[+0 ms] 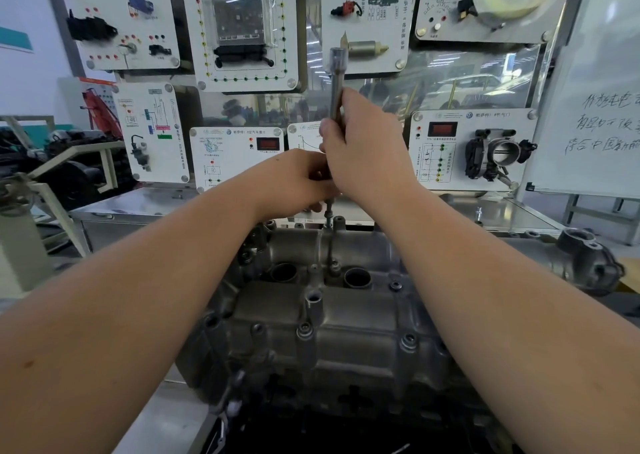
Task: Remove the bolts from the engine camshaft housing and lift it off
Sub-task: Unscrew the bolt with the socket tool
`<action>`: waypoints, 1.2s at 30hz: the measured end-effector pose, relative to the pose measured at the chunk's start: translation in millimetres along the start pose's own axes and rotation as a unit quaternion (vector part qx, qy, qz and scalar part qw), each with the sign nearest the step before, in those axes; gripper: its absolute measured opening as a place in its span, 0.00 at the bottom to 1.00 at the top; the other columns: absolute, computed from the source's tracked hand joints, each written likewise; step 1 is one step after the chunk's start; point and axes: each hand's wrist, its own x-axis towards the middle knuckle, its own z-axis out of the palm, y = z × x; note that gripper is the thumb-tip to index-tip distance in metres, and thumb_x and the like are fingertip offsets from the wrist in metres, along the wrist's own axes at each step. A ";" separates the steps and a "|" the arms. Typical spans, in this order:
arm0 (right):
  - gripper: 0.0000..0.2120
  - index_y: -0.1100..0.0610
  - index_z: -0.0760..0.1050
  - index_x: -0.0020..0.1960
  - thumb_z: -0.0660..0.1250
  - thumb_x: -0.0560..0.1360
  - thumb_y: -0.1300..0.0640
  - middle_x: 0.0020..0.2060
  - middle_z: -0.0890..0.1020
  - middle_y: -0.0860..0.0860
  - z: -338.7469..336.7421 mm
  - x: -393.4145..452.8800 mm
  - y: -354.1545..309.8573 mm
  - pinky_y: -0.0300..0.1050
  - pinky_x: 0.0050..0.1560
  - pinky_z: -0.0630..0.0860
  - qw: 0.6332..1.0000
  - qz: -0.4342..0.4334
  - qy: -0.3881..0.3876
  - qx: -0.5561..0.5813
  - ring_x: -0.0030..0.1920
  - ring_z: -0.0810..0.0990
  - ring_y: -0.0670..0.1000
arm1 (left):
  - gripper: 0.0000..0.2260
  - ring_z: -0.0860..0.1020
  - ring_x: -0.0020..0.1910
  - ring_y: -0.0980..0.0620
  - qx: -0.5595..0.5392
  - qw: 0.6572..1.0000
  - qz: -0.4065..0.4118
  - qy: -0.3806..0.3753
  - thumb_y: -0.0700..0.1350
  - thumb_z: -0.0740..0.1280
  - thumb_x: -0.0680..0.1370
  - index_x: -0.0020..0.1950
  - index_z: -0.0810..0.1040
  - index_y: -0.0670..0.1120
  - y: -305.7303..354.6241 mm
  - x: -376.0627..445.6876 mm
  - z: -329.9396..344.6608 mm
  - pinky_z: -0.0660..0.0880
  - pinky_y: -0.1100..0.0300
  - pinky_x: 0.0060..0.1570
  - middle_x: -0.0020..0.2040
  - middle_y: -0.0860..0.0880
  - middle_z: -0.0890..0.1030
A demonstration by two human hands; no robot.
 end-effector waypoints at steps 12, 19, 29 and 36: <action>0.06 0.57 0.72 0.52 0.61 0.82 0.54 0.41 0.81 0.51 0.4 1.0 1.7 0.37 0.35 0.70 1.000 -0.004 0.000 -0.006 0.43 0.79 0.52 | 0.08 0.83 0.40 0.58 0.021 1.000 0.005 0.008 0.57 0.68 0.77 0.50 0.81 0.54 0.4 -1.1 -1.5 0.78 0.61 0.45 0.42 0.54 0.86; 0.25 0.55 0.60 0.78 0.59 0.82 0.57 0.33 0.77 0.49 -0.2 -2.9 -0.4 0.41 0.33 0.74 1.000 -0.003 0.003 0.013 0.35 0.75 0.46 | 0.04 0.81 0.38 0.68 0.009 1.000 0.007 -0.008 0.49 0.68 0.81 0.47 0.79 0.58 -0.5 -0.8 -2.8 0.70 0.77 0.33 0.40 0.66 0.83; 0.16 0.62 0.67 0.69 0.57 0.83 0.58 0.33 0.73 0.47 1.7 0.6 1.8 0.37 0.30 0.65 1.000 -0.006 0.009 -0.006 0.34 0.73 0.45 | 0.05 0.83 0.40 0.64 0.003 1.000 0.005 -0.010 0.49 0.65 0.81 0.50 0.80 0.57 3.1 -2.4 -1.3 0.74 0.70 0.34 0.43 0.65 0.83; 0.11 0.55 0.74 0.61 0.63 0.82 0.52 0.44 0.82 0.50 -1.8 -1.5 -0.9 0.47 0.44 0.76 1.000 -0.011 0.002 0.012 0.44 0.80 0.52 | 0.07 0.85 0.38 0.57 0.016 1.000 0.009 0.005 0.54 0.68 0.78 0.52 0.81 0.52 2.3 -1.7 -1.2 0.81 0.55 0.47 0.43 0.52 0.86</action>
